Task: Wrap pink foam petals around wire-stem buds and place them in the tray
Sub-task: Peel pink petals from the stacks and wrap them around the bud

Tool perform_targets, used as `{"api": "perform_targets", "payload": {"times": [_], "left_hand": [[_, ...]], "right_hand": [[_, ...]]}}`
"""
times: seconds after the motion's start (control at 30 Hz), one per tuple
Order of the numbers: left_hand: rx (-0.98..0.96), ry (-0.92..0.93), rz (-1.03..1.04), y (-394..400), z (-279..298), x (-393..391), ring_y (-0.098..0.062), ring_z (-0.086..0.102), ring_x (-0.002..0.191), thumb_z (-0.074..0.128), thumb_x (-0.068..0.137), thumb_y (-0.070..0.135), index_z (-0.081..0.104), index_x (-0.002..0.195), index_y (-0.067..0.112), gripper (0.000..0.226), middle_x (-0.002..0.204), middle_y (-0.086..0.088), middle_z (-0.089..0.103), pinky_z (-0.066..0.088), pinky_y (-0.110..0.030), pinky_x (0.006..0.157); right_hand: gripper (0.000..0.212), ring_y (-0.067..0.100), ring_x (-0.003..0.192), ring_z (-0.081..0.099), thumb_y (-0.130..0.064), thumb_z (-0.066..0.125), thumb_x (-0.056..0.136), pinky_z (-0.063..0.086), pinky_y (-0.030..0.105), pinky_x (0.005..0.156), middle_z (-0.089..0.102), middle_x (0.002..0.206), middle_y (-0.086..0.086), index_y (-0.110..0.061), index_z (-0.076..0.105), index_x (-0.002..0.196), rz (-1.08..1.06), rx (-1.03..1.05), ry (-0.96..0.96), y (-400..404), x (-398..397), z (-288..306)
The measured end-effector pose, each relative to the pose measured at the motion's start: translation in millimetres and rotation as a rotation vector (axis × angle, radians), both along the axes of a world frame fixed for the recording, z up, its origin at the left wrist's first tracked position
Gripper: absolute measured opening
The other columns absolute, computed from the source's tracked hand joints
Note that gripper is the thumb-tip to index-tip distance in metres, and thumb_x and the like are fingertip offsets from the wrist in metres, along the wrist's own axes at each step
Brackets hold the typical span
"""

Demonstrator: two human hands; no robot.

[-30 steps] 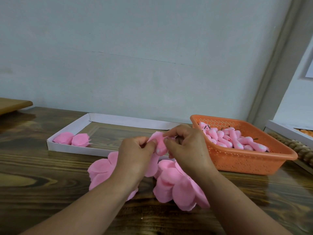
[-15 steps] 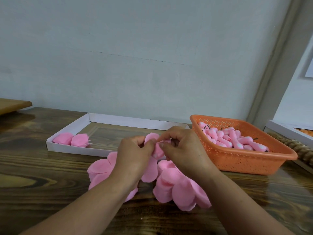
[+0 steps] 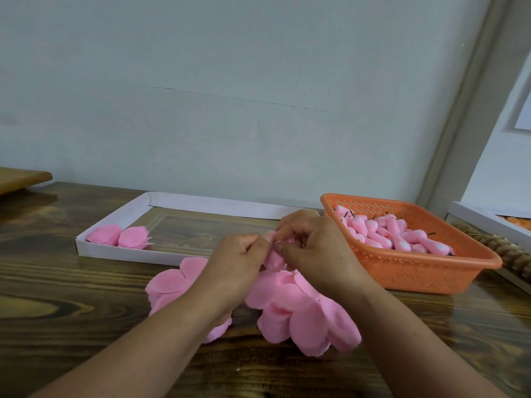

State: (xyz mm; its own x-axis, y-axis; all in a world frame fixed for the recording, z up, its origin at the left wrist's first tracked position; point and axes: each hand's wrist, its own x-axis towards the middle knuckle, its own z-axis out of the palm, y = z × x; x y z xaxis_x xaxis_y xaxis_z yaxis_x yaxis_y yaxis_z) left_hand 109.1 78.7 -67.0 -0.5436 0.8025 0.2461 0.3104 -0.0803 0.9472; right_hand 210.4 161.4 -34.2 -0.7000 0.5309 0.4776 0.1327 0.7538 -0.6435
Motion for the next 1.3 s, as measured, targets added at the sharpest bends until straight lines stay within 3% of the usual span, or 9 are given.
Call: {"api": "perform_targets", "payload": {"times": [0.17, 0.33, 0.43, 0.53, 0.63, 0.87, 1.03, 1.17, 1.3], "left_hand": [[-0.014, -0.094, -0.065, -3, 2, 0, -0.001, 0.069, 0.080, 0.030, 0.100, 0.044, 0.077, 0.072, 0.029, 0.057, 0.080, 0.008, 0.075, 0.048, -0.021, 0.074], [0.019, -0.303, -0.127, -1, 2, -7, -0.014, 0.072, 0.077, 0.037, 0.101, 0.032, 0.079, 0.071, 0.028, 0.051, 0.081, -0.005, 0.076, 0.055, -0.028, 0.074], [0.005, -0.342, -0.151, 0, -1, -11, -0.023, 0.071, 0.083, 0.056, 0.093, 0.017, 0.078, 0.078, 0.014, 0.027, 0.086, -0.013, 0.075, 0.054, -0.037, 0.083], [0.017, -0.389, -0.186, 0, -3, -12, -0.026, 0.072, 0.086, 0.064, 0.085, 0.012, 0.078, 0.086, 0.010, 0.014, 0.091, -0.015, 0.075, 0.057, -0.032, 0.075], [0.016, -0.398, -0.196, 0, -2, -10, -0.024, 0.072, 0.085, 0.068, 0.072, 0.019, 0.077, 0.090, 0.009, 0.022, 0.090, -0.014, 0.075, 0.058, -0.029, 0.071], [-0.010, -0.397, -0.164, -1, 0, -10, -0.025, 0.072, 0.086, 0.069, 0.077, 0.019, 0.074, 0.098, 0.009, 0.024, 0.090, -0.012, 0.075, 0.058, -0.030, 0.073], [-0.052, -0.405, -0.147, -2, 1, -9, -0.021, 0.070, 0.070, 0.066, 0.084, 0.014, 0.074, 0.099, 0.009, 0.018, 0.086, -0.012, 0.075, 0.060, -0.035, 0.066], [-0.034, -0.473, -0.175, 0, 2, -9, -0.026, 0.071, 0.082, 0.062, 0.087, 0.009, 0.072, 0.100, 0.005, 0.017, 0.090, -0.014, 0.075, 0.059, -0.038, 0.080], [-0.020, -0.517, -0.240, 1, 0, -10, -0.021, 0.072, 0.079, 0.066, 0.076, 0.017, 0.072, 0.098, 0.004, 0.026, 0.086, -0.013, 0.075, 0.060, -0.030, 0.069]], "right_hand": [[0.034, 0.019, 0.062, 0.060, 0.004, 0.063, 0.080, 0.054, 0.031, 0.064, 0.060, 0.062, -0.009, -0.025, 0.060, 0.062, -0.042, -0.046, 0.028, 3, 0, -1], [0.027, 0.015, 0.055, 0.057, 0.002, 0.063, 0.082, 0.042, 0.003, 0.054, 0.054, 0.043, -0.015, -0.025, 0.060, 0.077, -0.013, -0.138, 0.059, 2, 1, 0], [0.031, 0.008, 0.044, 0.056, 0.005, 0.063, 0.082, 0.044, 0.012, 0.046, 0.058, 0.044, -0.007, -0.022, 0.063, 0.066, 0.034, -0.249, 0.102, 2, 2, 1], [0.029, 0.002, 0.040, 0.055, 0.003, 0.064, 0.083, 0.043, 0.013, 0.043, 0.059, 0.043, -0.008, -0.018, 0.062, 0.064, 0.052, -0.316, 0.119, 3, 2, 0], [0.022, 0.005, 0.042, 0.057, 0.002, 0.065, 0.081, 0.045, 0.017, 0.046, 0.062, 0.048, -0.003, -0.014, 0.064, 0.066, 0.060, -0.311, 0.100, 3, 2, -1], [0.011, 0.014, 0.049, 0.063, 0.001, 0.067, 0.080, 0.051, 0.021, 0.050, 0.068, 0.061, 0.014, -0.009, 0.067, 0.073, 0.058, -0.297, 0.083, 5, 3, -2], [0.025, 0.010, 0.043, 0.058, 0.008, 0.063, 0.077, 0.048, 0.020, 0.047, 0.061, 0.046, -0.001, -0.014, 0.065, 0.066, 0.030, -0.272, 0.062, 4, 3, -1], [0.027, 0.007, 0.043, 0.057, 0.010, 0.061, 0.076, 0.045, 0.017, 0.045, 0.060, 0.045, -0.004, -0.014, 0.066, 0.065, 0.028, -0.266, 0.055, 4, 2, 0], [0.028, 0.006, 0.045, 0.057, 0.009, 0.063, 0.076, 0.045, 0.013, 0.047, 0.060, 0.046, -0.007, -0.016, 0.066, 0.062, 0.039, -0.272, 0.057, 4, 3, 1]]}}
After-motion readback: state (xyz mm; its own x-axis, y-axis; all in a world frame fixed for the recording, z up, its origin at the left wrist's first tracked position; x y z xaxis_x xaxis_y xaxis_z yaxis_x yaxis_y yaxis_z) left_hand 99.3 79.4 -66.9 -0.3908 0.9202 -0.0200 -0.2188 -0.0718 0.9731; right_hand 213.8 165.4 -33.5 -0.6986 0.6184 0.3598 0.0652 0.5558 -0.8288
